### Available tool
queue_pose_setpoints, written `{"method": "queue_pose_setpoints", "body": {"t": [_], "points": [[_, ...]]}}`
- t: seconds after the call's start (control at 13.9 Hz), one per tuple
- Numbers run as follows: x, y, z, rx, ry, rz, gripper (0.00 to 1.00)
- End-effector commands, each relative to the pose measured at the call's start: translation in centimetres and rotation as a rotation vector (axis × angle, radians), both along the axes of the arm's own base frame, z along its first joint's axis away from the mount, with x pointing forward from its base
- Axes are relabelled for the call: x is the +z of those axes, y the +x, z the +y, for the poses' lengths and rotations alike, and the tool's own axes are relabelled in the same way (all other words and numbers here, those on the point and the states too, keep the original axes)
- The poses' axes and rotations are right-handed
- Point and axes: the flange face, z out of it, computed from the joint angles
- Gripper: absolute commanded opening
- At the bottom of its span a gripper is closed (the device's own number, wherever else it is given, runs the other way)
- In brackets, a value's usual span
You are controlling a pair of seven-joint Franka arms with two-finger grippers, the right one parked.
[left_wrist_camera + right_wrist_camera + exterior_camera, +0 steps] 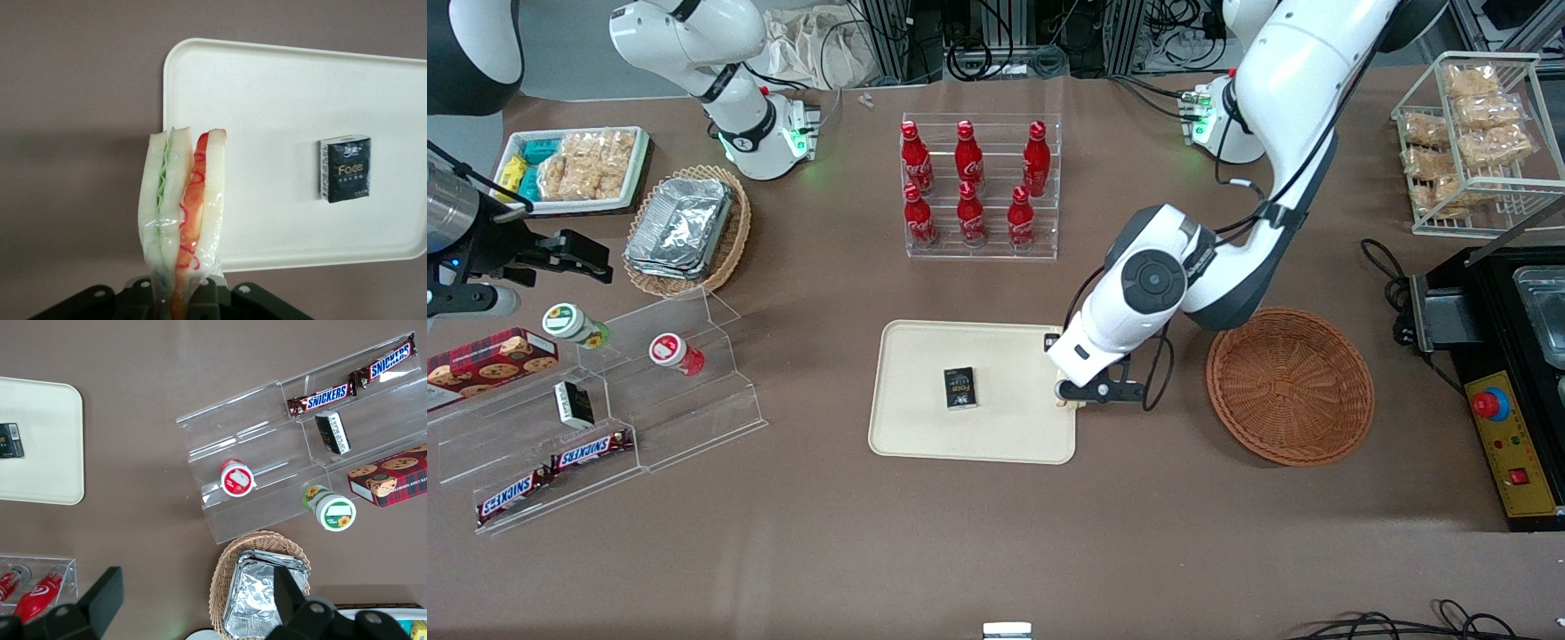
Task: Place sandwich from basket to tray
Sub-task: 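Lower the sandwich onto the tray beside the black item and release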
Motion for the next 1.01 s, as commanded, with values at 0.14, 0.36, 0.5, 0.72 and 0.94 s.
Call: {"method": "queue_pose_setpoints", "body": {"t": [0.14,0.36,0.5,0.72,0.94], "points": [[-4.5,1.6,-2.0,-0.012,0.028,-0.043,0.16],[-5.6,1.2,-3.1,-0.019,0.012,-0.049,0.22],[-6.7,1.3,-3.2,-0.019,0.014,-0.036,0.38],[-7.7,1.2,-3.1,-0.021,0.02,-0.023,0.99],[-7.5,1.3,-2.8,-0.012,0.022,-0.021,0.99]]}}
